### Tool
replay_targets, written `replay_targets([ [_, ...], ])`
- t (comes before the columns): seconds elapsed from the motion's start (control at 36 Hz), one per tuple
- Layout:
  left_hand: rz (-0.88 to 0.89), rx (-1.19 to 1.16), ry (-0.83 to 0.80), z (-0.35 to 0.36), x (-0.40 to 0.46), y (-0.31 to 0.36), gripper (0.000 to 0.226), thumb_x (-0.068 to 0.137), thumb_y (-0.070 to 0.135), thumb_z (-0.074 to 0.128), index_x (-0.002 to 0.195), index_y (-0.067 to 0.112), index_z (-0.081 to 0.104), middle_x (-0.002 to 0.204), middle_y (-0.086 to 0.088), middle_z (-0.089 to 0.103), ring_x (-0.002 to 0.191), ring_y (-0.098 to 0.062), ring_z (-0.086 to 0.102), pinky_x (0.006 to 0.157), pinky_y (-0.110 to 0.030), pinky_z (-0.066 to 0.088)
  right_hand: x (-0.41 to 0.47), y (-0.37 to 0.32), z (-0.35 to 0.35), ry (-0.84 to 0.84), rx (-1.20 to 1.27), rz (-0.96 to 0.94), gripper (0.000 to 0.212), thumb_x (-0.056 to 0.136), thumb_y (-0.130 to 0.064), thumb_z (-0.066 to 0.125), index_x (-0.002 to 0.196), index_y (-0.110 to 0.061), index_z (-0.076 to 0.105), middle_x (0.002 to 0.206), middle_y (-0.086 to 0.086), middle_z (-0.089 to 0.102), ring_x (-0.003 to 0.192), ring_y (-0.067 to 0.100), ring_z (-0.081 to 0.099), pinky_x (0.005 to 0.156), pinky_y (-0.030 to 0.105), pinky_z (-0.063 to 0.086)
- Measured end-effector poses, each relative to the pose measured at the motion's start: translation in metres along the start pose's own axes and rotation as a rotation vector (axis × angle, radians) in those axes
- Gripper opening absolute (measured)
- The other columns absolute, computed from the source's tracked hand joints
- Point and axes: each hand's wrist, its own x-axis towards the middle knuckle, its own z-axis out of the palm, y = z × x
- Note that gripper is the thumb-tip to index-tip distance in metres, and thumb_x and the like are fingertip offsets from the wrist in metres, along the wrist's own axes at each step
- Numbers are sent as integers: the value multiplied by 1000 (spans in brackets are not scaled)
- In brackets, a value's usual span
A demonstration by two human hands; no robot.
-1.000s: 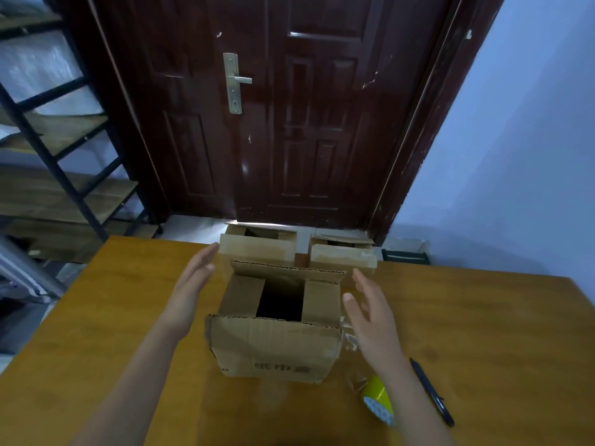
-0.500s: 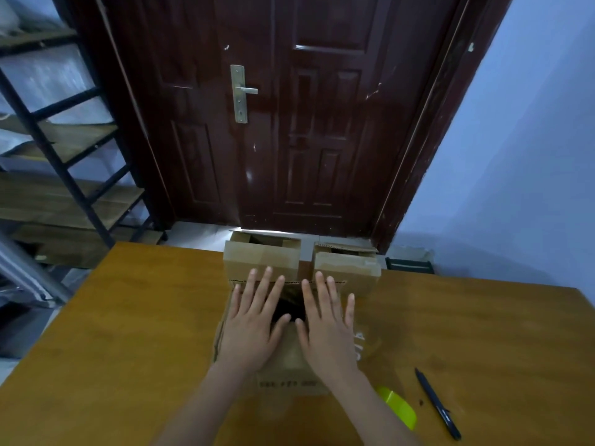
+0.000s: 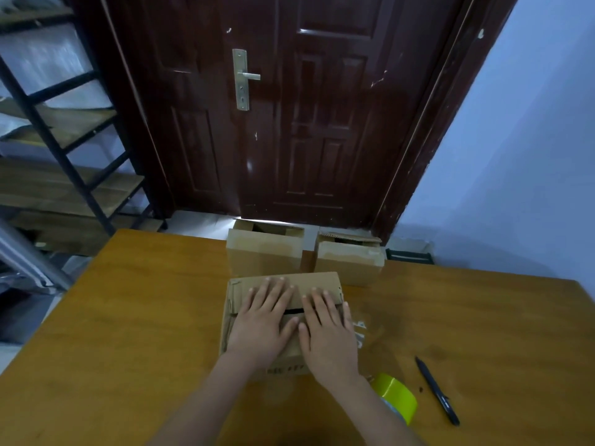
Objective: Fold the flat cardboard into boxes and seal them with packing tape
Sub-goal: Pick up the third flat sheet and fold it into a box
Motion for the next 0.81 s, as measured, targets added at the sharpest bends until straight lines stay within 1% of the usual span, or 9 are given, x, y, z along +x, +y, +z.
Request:
replay_targets([
  [0.14, -9, 13, -17, 2, 2, -2, 94, 65, 69, -35, 148, 32, -11, 155, 9, -17, 141, -16, -24, 112, -36, -18, 0, -1, 1, -31, -4, 5, 60, 99, -42, 7, 134, -20, 51, 141, 1, 49, 134, 20, 42, 105, 45, 22],
  [0.22, -10, 16, -23, 2, 2, -1, 97, 63, 69, -37, 149, 31, -10, 153, 10, -20, 140, -15, -25, 111, -36, -19, 1, 0, 4, -7, -24, -7, 51, 98, -42, 20, 134, -21, 50, 142, 1, 47, 135, 21, 41, 107, 45, 21],
  [0.33, 9, 18, -34, 2, 0, -2, 99, 60, 69, -38, 148, 31, -12, 151, 10, -22, 140, -15, -25, 115, -38, -14, -4, -1, 4, -11, -30, -1, 50, 94, -43, 28, 135, -24, 50, 142, 1, 48, 134, 20, 42, 110, 47, 33],
  [0.39, 40, 29, -46, 3, -2, -3, 93, 61, 69, -37, 144, 33, -17, 154, 8, -21, 141, -15, -24, 116, -40, -12, -9, -1, 4, -11, -24, -5, 50, 94, -44, 28, 137, -26, 47, 143, 1, 46, 135, 21, 41, 111, 46, 31],
  [0.53, 90, 30, -43, -4, -9, -4, 78, 82, 67, -7, 150, 30, -4, 158, 7, -10, 140, -10, -23, 118, -39, -9, -20, 1, -3, -26, -26, -11, 57, 93, -50, 25, 144, -27, 35, 150, 3, 37, 139, 21, 33, 111, 45, 21],
  [0.58, 25, -12, -2, -12, -11, -5, 68, 92, 61, 12, 151, 29, 2, 159, 7, -7, 143, -11, -18, 118, -39, -8, -21, 7, -7, -46, -17, -40, 63, 92, -54, 17, 149, -28, 14, 158, 1, 14, 146, 18, 10, 114, 43, -1],
  [0.64, -85, -41, 76, -20, -11, -11, 63, 97, 54, 23, 151, 28, 4, 159, 6, -5, 144, -13, -15, 118, -40, -8, -19, 12, -12, -35, -16, -45, 67, 89, -56, 11, 149, -30, 0, 158, 0, -2, 145, 15, -7, 111, 43, -14],
  [0.72, -285, -185, 183, -26, -7, -27, 65, 97, 53, 28, 152, 26, 4, 159, 4, -4, 145, -15, -12, 117, -40, -4, -11, 20, -18, -44, -42, -20, 68, 86, -59, 5, 146, -31, -10, 158, 0, -9, 144, 16, -14, 111, 44, -17],
  [0.81, -513, -483, 156, -29, 2, -42, 73, 95, 57, 31, 152, 23, 0, 160, 0, -7, 146, -20, -9, 119, -46, 2, -2, 28, -20, -24, -28, 14, 69, 87, -59, 6, 150, -31, -2, 159, 2, -6, 146, 21, -9, 114, 47, -11],
])
